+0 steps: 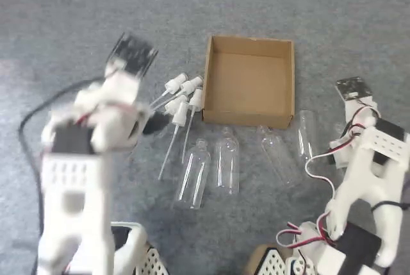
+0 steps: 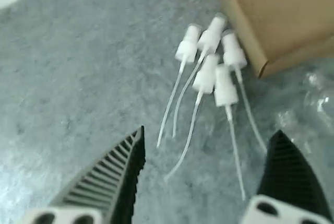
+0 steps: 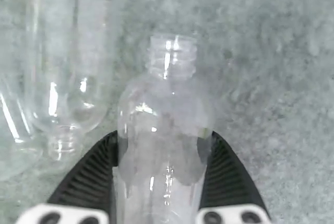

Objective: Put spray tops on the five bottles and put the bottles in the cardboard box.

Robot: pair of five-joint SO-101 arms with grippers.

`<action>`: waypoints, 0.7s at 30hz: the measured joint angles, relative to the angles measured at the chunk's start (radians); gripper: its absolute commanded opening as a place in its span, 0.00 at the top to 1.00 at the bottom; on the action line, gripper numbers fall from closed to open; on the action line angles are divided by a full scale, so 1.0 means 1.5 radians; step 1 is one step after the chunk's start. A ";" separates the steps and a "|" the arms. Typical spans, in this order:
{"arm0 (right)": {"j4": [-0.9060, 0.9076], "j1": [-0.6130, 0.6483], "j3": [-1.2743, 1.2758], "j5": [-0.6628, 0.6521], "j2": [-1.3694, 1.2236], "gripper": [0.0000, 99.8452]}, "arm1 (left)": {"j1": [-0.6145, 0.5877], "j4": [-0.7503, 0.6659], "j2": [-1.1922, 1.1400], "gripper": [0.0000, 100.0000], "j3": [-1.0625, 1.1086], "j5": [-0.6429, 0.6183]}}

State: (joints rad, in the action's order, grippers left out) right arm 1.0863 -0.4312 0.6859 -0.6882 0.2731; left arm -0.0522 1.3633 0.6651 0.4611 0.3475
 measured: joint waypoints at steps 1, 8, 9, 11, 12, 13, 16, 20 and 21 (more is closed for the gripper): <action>0.000 0.001 0.004 0.000 0.001 0.99 | 0.011 -0.019 -0.045 0.66 -0.025 -0.005; 0.000 0.001 0.017 -0.008 0.001 0.99 | 0.010 -0.073 -0.385 0.74 -0.222 -0.009; 0.000 0.001 0.017 -0.015 0.001 0.99 | 0.007 -0.073 -0.434 0.73 -0.254 -0.009; 0.000 0.001 0.017 -0.026 0.001 0.99 | 0.003 -0.073 -0.530 0.72 -0.319 -0.009; 0.000 0.001 0.017 -0.028 0.001 0.99 | 0.002 -0.073 -0.571 0.72 -0.352 -0.009; 0.000 0.001 0.017 -0.030 0.001 0.99 | 0.002 -0.073 -0.615 0.72 -0.386 -0.009; 0.000 0.001 0.031 -0.032 0.001 0.99 | 0.002 -0.073 -0.732 0.72 -0.481 -0.009; 0.000 0.001 0.041 -0.032 0.001 0.99 | 0.002 -0.073 -0.844 0.72 -0.574 -0.009; 0.000 0.001 0.041 -0.032 0.001 0.99 | 0.002 -0.073 -0.866 0.72 -0.591 -0.009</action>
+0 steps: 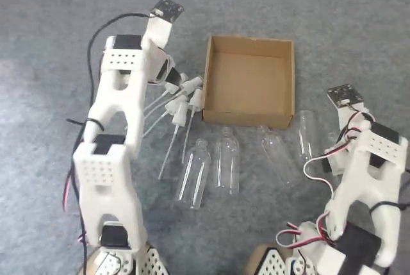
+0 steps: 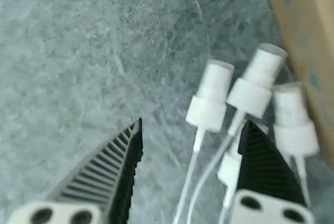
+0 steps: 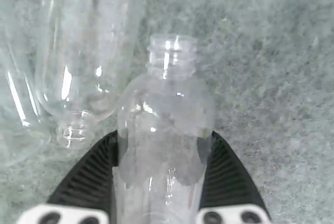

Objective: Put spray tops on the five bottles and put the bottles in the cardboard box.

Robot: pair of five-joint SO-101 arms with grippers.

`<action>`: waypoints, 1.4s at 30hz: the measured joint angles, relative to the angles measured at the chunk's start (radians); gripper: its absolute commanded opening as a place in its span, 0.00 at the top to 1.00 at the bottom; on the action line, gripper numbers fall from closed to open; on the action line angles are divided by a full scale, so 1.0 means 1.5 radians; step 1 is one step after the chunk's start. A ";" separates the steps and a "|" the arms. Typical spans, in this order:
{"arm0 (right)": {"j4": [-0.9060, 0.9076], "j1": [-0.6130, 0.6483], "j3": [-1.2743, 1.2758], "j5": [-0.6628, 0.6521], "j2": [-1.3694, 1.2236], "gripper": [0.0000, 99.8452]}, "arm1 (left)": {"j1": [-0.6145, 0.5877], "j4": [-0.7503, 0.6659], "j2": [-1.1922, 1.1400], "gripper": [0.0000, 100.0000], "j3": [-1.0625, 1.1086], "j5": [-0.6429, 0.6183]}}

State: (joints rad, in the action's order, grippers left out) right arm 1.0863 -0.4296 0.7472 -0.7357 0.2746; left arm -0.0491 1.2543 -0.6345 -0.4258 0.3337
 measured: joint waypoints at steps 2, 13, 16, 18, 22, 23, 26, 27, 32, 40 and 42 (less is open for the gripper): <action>0.000 0.000 0.000 -0.001 0.000 0.99 | 0.000 -0.001 -0.038 0.72 -0.032 0.000; 0.000 0.000 0.000 -0.004 0.000 0.99 | 0.000 -0.001 -0.191 0.72 -0.174 -0.002; 0.000 0.000 0.000 -0.004 0.000 0.99 | 0.002 0.000 -0.227 0.77 -0.205 -0.005; 0.000 0.000 0.000 -0.004 0.000 0.99 | 0.003 0.002 -0.242 0.85 -0.227 -0.002; 0.000 0.000 0.000 -0.004 0.000 0.99 | 0.012 0.036 -0.258 0.98 -0.272 -0.004; 0.000 0.000 0.000 -0.004 0.000 0.99 | 0.012 0.051 -0.261 0.99 -0.284 -0.002; 0.000 0.000 0.000 -0.004 0.000 0.99 | 0.004 0.119 -0.264 0.99 -0.323 -0.005; 0.000 0.000 0.000 -0.004 0.000 0.99 | 0.007 0.143 -0.264 0.99 -0.339 -0.004; 0.000 0.002 -0.018 -0.004 0.000 0.99 | 0.005 0.258 -0.265 0.99 -0.456 -0.005; 0.000 0.066 -0.173 0.053 0.020 0.99 | -0.034 0.310 -0.250 0.99 -0.653 -0.091; 0.000 0.110 -0.193 0.091 0.062 0.99 | -0.037 0.311 -0.220 0.99 -0.647 -0.126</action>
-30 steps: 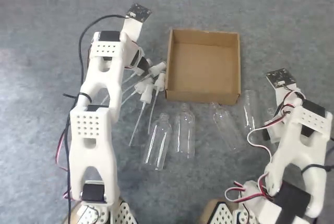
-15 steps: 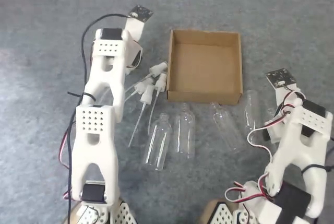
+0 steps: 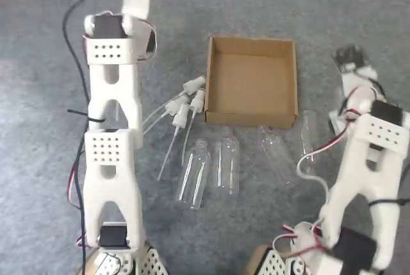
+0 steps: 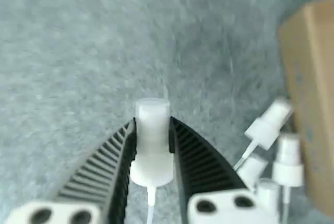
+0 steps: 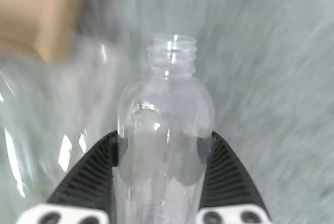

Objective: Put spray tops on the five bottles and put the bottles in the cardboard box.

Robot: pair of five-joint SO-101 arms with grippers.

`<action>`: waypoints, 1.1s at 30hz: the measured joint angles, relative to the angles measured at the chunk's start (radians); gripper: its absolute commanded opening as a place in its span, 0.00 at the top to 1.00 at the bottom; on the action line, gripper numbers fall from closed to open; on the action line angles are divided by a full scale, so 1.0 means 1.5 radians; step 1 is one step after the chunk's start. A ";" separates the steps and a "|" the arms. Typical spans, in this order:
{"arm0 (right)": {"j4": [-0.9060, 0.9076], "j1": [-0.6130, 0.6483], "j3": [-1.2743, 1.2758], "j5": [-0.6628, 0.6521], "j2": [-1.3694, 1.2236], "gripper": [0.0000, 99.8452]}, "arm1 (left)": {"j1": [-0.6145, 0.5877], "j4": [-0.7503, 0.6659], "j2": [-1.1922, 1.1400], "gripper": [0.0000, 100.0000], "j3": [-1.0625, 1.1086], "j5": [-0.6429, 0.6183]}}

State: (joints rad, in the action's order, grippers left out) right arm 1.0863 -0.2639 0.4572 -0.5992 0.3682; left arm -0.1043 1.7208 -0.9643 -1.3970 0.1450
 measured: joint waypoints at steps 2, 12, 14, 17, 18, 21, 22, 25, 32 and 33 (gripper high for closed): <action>0.000 0.060 -0.004 0.032 0.048 0.99 | -0.006 0.001 0.052 0.99 0.034 -0.023; -0.098 0.419 0.058 0.200 0.227 0.99 | 0.002 0.001 0.463 0.99 0.396 -0.032; -0.136 0.485 0.095 0.206 0.228 0.99 | 0.009 0.001 0.555 0.99 0.438 -0.032; -0.174 0.552 0.147 0.207 0.228 0.99 | 0.025 0.001 0.688 0.99 0.495 -0.036; -0.180 0.567 0.167 0.207 0.231 0.99 | 0.029 0.001 0.728 0.99 0.512 -0.040; -0.185 0.617 0.202 0.209 0.234 0.99 | 0.034 0.000 0.842 0.99 0.563 -0.070; -0.187 0.630 0.205 0.209 0.235 0.99 | 0.034 -0.009 0.878 0.99 0.577 -0.078; -0.203 0.658 0.211 0.209 0.235 0.99 | 0.033 -0.064 0.978 0.99 0.626 -0.115; -0.262 0.698 0.266 0.240 0.280 0.99 | 0.036 -0.277 1.160 0.99 0.820 -0.289; -0.286 0.700 0.295 0.242 0.303 1.00 | 0.038 -0.311 1.177 0.99 0.857 -0.308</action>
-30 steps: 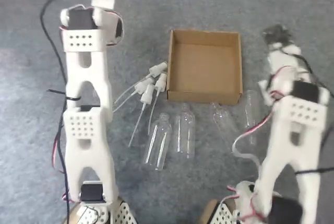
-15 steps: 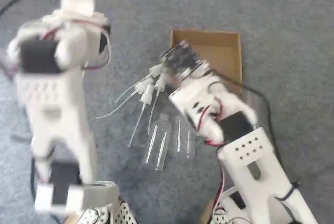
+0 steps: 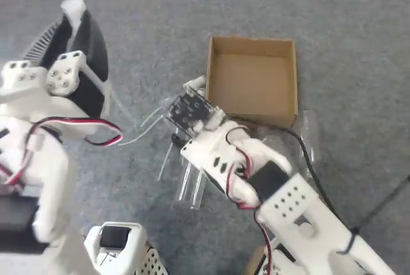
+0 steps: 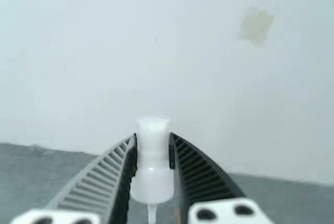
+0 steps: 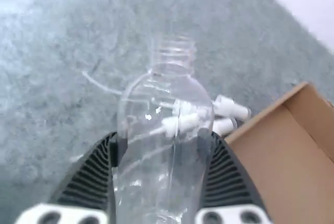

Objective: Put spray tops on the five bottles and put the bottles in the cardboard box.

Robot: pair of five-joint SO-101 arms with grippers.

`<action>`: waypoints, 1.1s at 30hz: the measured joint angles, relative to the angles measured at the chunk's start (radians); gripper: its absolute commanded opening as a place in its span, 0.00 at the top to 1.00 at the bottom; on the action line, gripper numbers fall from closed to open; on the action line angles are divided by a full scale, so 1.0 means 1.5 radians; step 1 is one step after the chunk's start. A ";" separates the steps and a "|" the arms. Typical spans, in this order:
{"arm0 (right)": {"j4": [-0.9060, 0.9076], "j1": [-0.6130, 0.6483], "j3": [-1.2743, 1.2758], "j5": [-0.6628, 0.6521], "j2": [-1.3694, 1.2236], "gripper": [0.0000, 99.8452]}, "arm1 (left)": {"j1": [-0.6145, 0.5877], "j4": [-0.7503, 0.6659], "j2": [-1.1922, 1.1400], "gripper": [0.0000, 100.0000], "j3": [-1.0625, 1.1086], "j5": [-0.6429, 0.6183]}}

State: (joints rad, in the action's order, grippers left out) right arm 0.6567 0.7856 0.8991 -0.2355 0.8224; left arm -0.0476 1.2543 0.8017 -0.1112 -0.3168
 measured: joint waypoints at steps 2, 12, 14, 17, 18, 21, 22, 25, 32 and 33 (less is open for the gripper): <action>-0.046 -0.001 0.059 0.001 0.050 1.00 | -0.001 -0.059 0.026 0.99 0.070 -0.018; -0.077 0.013 0.155 0.005 0.186 1.00 | 0.056 -0.175 0.068 0.99 0.192 -0.057; -0.078 0.015 0.159 0.005 0.186 1.00 | 0.072 -0.186 0.066 0.99 0.208 -0.060; -0.078 0.012 0.159 0.005 0.186 1.00 | 0.078 -0.214 0.066 0.99 0.245 -0.060; -0.078 0.012 0.159 0.005 0.186 1.00 | 0.080 -0.226 0.066 0.99 0.260 -0.060; -0.077 0.015 0.160 0.005 0.186 1.00 | 0.081 -0.249 0.066 0.99 0.296 -0.061; -0.077 0.015 0.160 0.005 0.186 1.00 | 0.082 -0.251 0.066 0.99 0.304 -0.061; -0.077 0.015 0.160 0.005 0.186 0.99 | 0.082 -0.250 0.066 0.99 0.326 -0.064; -0.077 0.012 0.159 0.007 0.186 0.99 | 0.108 -0.236 0.073 0.99 0.356 -0.070; -0.077 0.012 0.159 0.007 0.186 0.99 | 0.111 -0.236 0.073 0.99 0.356 -0.069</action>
State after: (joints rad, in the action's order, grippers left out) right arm 0.5416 0.8040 1.1370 -0.2248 1.1017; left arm 0.1197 0.8999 0.9106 0.4227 -0.4196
